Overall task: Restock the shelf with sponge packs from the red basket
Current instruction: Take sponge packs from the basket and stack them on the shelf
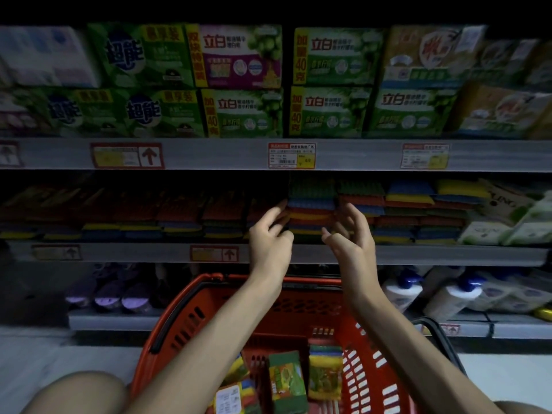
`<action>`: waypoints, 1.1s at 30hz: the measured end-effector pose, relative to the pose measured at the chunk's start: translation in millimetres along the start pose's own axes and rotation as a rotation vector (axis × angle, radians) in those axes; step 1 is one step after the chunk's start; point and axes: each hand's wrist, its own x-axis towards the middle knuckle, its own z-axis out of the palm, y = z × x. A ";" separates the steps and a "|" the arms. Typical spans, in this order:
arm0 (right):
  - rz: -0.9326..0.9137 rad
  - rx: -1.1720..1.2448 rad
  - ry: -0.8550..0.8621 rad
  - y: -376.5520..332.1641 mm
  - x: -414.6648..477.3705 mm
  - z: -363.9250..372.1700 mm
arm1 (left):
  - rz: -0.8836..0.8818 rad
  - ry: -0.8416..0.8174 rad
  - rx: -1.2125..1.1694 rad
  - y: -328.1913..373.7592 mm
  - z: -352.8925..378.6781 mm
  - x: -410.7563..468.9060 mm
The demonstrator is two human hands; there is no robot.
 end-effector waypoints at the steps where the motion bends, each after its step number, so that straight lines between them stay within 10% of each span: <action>1: 0.007 -0.002 0.002 0.3 0.2 -0.1 | 0.007 0.004 0.006 -1.5 0.1 1.1; 33: 0.370 0.399 0.379 -1.9 38.5 -34.6 | -0.101 0.299 0.014 -13.7 37.8 18.3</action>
